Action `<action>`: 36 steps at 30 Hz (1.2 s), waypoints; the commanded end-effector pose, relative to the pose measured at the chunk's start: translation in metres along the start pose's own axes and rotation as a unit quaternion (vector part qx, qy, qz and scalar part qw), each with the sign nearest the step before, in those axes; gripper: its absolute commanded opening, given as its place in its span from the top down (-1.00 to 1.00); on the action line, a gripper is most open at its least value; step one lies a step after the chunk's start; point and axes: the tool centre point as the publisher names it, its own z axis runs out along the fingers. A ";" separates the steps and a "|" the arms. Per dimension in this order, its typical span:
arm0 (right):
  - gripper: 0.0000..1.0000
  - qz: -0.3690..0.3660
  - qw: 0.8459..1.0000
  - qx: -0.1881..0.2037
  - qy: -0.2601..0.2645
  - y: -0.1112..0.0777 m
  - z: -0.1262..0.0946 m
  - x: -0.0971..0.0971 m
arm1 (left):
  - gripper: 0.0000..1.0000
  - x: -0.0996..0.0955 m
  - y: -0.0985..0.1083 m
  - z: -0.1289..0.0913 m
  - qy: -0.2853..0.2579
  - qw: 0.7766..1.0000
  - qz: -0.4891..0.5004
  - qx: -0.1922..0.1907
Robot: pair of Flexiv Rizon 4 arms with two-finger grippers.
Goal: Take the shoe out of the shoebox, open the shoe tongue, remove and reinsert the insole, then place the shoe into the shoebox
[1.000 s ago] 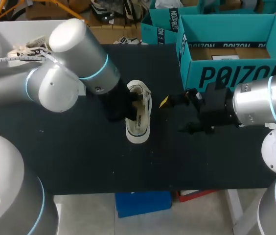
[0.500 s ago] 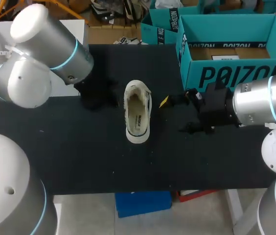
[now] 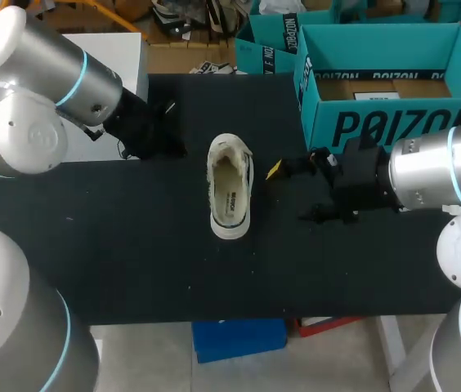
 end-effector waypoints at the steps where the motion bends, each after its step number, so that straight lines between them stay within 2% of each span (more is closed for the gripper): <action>1: -1.00 0.000 1.000 -0.001 -0.001 0.000 0.001 0.001 | 1.00 -0.018 0.017 0.036 -0.005 1.000 -0.012 0.002; 6: -1.00 0.000 1.000 -0.001 -0.001 0.000 0.001 0.001 | 1.00 -0.037 0.017 0.059 -0.010 1.000 -0.014 0.008; 10: -1.00 0.000 1.000 -0.001 -0.001 0.000 0.001 0.001 | 1.00 -0.044 0.010 0.078 -0.002 1.000 -0.009 0.016; 14: -1.00 0.000 1.000 -0.001 -0.001 0.000 0.001 0.001 | 1.00 -0.044 0.000 0.091 0.008 1.000 -0.002 0.024; 19: -1.00 0.000 1.000 -0.001 -0.001 0.000 0.001 0.001 | 1.00 -0.035 -0.009 0.095 0.021 0.999 0.001 0.034; 23: -1.00 0.000 1.000 -0.001 -0.001 0.000 0.001 0.001 | 1.00 -0.021 -0.019 0.089 0.034 0.998 0.016 0.048; 28: -1.00 0.000 1.000 -0.001 -0.001 0.000 0.001 0.001 | 1.00 -0.011 -0.020 0.066 0.038 0.997 0.035 0.052; 32: -1.00 0.000 1.000 -0.001 -0.001 0.000 0.001 0.001 | 1.00 -0.014 -0.017 0.046 0.036 0.997 0.055 0.051; 36: -1.00 0.000 1.000 -0.001 -0.001 0.000 0.001 0.001 | 1.00 -0.024 -0.012 0.035 0.028 0.997 0.065 0.041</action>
